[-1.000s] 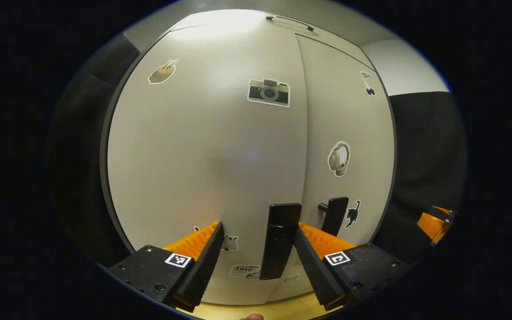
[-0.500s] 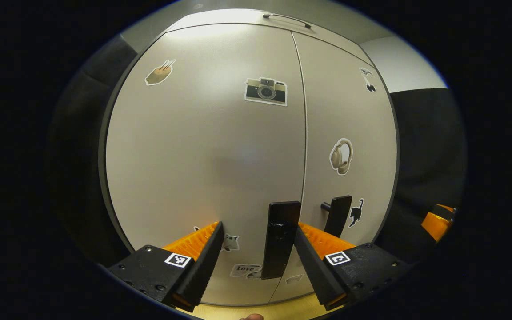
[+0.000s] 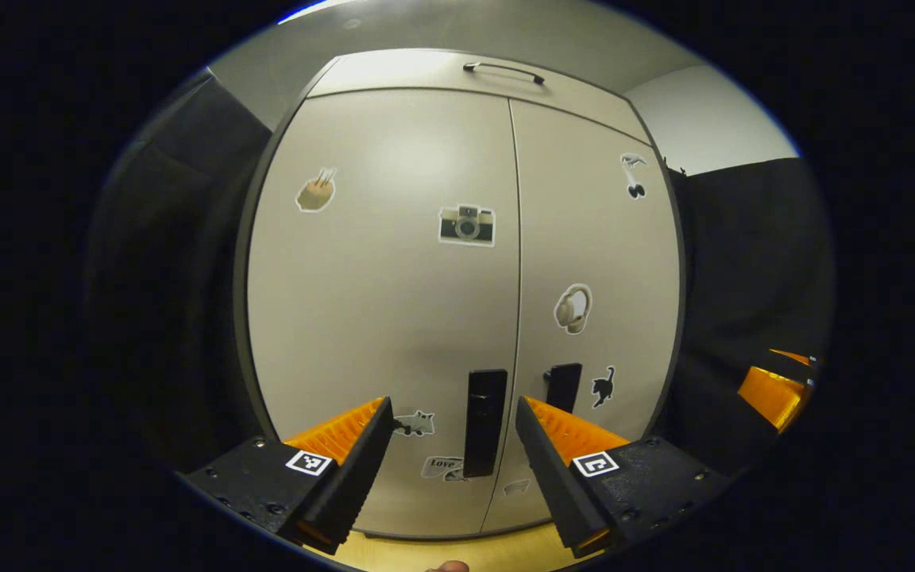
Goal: Grab one shoe with the right hand and put it into the shoe cabinet, grab the other shoe with the left hand and put it into the shoe cabinet; then close the right door with the right hand and the left door with the left hand.
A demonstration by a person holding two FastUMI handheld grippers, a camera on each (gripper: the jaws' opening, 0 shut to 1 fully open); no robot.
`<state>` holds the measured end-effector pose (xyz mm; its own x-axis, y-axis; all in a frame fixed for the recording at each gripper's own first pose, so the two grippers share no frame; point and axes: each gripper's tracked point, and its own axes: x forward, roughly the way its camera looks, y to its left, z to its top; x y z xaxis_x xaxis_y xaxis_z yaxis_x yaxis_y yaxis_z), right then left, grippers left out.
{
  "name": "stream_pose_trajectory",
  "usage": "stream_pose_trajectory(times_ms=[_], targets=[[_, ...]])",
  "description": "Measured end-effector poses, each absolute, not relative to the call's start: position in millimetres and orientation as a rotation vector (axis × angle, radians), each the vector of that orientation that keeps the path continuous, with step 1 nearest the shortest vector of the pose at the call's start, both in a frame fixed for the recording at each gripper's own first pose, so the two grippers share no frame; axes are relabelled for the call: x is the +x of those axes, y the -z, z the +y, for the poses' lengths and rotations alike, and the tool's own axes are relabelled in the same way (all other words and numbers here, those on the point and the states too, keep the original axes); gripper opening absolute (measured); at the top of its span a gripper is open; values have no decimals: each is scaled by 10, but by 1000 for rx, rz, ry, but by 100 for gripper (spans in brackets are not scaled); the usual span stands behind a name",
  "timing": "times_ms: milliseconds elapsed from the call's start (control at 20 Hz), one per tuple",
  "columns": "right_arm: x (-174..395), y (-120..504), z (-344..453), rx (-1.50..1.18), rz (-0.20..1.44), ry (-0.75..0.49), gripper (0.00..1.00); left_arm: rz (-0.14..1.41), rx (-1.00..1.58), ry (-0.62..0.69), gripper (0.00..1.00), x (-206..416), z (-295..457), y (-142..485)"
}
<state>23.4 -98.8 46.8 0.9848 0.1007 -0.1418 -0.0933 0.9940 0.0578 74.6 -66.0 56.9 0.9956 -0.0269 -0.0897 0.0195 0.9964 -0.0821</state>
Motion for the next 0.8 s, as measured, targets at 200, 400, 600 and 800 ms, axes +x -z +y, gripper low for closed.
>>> stream_pose_trajectory(times_ms=[200, 400, 600, 800], targets=[[25, -756, -823, 112, 135, -163, 93, 62, -91, 4, 94, 301, -736, -815], [-125, -866, -803, 137, 132, -204, 93, 30, -84, -46, 94, -66, -772, -932], [-250, -888, -834, 111, 124, -233, 93, 10, -78, -83, 94, -273, -834, -970], [-325, -927, -923, 105, 117, -253, 93, 0, -79, -97, 94, -389, -963, -1011]])
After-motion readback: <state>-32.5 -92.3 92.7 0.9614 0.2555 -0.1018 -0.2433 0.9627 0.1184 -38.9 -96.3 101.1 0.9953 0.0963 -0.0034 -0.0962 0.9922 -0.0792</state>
